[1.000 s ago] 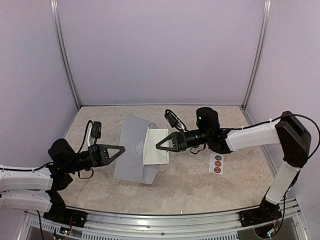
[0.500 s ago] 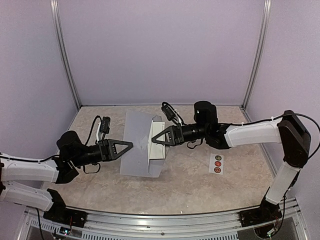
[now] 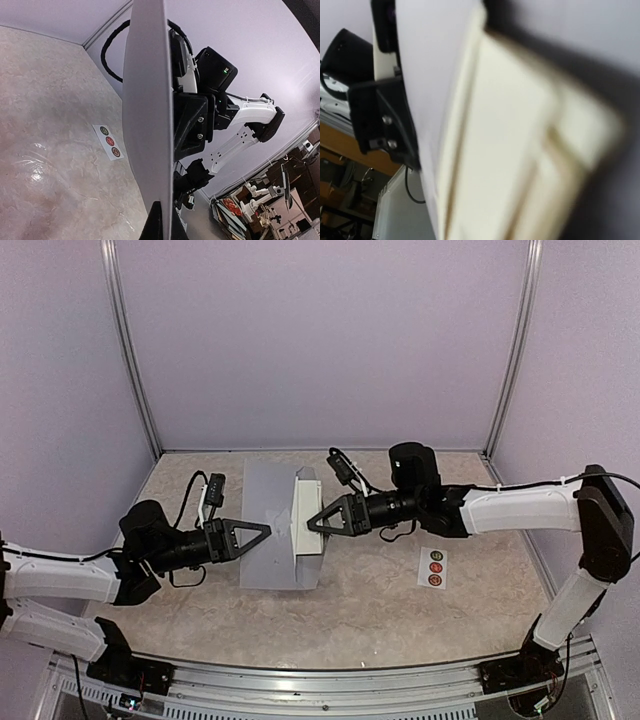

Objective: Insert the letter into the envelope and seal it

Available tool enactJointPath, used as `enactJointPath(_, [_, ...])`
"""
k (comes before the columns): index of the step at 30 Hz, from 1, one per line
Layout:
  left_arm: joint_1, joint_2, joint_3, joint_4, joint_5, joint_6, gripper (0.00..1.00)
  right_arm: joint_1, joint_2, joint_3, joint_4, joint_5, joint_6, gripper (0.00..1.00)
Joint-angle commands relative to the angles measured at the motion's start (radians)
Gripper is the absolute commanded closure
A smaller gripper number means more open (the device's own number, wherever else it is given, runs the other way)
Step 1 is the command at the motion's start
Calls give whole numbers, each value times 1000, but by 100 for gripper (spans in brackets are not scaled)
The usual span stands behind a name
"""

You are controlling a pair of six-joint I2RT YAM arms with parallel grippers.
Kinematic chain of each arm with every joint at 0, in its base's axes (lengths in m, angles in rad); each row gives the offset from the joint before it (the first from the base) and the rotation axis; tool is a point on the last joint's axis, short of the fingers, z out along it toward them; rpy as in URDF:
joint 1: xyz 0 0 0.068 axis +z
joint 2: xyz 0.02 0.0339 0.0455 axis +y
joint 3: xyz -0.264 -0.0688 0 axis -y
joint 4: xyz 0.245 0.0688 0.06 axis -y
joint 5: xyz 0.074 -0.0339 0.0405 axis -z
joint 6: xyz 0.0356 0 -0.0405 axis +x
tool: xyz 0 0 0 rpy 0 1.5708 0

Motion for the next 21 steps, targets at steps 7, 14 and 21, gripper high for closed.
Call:
enactJointPath(7, [-9, -30, -4, 84, 13, 8, 100, -8, -53, -69, 15, -16, 2, 71])
enactJointPath(14, [-13, 10, 6, 114, 38, -2, 100, 0, -46, -57, 68, -67, 3, 100])
enactJointPath(21, [-12, 41, 45, 51, 42, 26, 80, 4, -60, -27, -57, -66, -97, 100])
